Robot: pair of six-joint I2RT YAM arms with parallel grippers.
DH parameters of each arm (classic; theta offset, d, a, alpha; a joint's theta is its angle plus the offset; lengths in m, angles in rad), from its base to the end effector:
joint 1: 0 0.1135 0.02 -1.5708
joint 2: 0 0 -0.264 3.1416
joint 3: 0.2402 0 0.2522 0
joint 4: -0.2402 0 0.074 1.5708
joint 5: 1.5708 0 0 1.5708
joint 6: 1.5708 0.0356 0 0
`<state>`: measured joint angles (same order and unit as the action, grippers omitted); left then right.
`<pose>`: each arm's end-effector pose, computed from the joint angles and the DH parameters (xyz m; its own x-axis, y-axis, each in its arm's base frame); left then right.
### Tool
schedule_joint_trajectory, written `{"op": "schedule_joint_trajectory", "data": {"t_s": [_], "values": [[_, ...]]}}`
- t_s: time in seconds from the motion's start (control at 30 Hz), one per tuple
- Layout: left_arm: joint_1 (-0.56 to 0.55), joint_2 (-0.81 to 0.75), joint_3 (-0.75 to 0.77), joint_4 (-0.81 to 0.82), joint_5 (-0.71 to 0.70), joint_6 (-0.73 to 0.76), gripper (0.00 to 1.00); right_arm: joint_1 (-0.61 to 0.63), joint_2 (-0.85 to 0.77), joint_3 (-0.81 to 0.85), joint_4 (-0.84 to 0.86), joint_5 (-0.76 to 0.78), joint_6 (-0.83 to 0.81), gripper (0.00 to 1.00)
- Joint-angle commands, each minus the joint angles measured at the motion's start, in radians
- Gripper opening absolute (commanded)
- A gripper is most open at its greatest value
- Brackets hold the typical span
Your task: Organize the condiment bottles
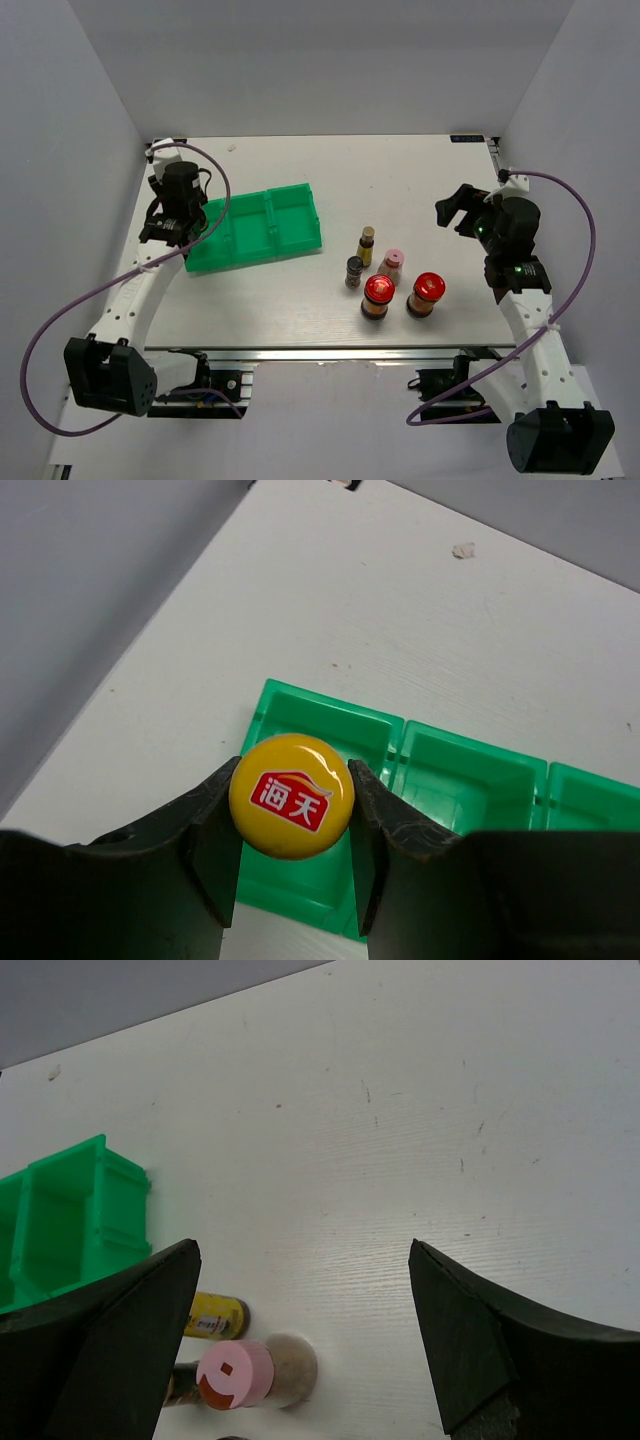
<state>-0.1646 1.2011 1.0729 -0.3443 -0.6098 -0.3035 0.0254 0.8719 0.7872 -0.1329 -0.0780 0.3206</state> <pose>0.2668 -0.0237 0.3409 -0.3182 -0.1955 -0.9276 -0.4861 0.8738 -0.0174 0.2061 0.0080 0.3310 -0.2368 0.3083 -0.9214 -0.0282 0.9457 0.3237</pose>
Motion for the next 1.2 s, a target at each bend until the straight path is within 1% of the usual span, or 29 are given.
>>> {"op": "schedule_joint_trajectory", "data": {"t_s": [0.0, 0.13, 0.27, 0.43, 0.67, 0.8, 0.93, 1.07, 1.17], "values": [[-0.004, -0.012, 0.001, 0.162, 0.082, 0.012, 0.00, -0.005, -0.004, 0.015, 0.001, 0.018, -0.015, 0.89], [-0.003, 0.038, 0.016, 0.154, 0.059, 0.029, 0.00, -0.005, -0.014, 0.009, 0.006, 0.030, -0.018, 0.89], [-0.001, 0.069, 0.012, 0.179, 0.051, 0.059, 0.00, -0.005, -0.016, 0.009, 0.009, 0.038, -0.017, 0.89], [0.000, 0.095, 0.022, 0.162, 0.031, 0.069, 0.00, -0.005, -0.024, 0.007, 0.013, 0.037, -0.015, 0.89], [0.000, 0.130, -0.028, 0.275, 0.033, 0.095, 0.00, -0.005, -0.010, 0.006, 0.019, 0.012, -0.008, 0.89], [0.002, 0.159, -0.036, 0.300, 0.013, 0.107, 0.00, -0.005, -0.016, 0.001, 0.033, -0.031, -0.005, 0.89], [0.004, 0.167, -0.062, 0.337, 0.010, 0.119, 0.00, -0.005, -0.016, 0.000, 0.039, -0.037, -0.003, 0.89], [0.008, 0.173, -0.108, 0.447, 0.002, 0.127, 0.00, -0.005, -0.013, 0.000, 0.039, -0.042, 0.000, 0.89], [0.011, 0.186, -0.120, 0.476, -0.008, 0.126, 0.00, -0.005, -0.014, 0.000, 0.039, -0.055, 0.003, 0.89]]}}
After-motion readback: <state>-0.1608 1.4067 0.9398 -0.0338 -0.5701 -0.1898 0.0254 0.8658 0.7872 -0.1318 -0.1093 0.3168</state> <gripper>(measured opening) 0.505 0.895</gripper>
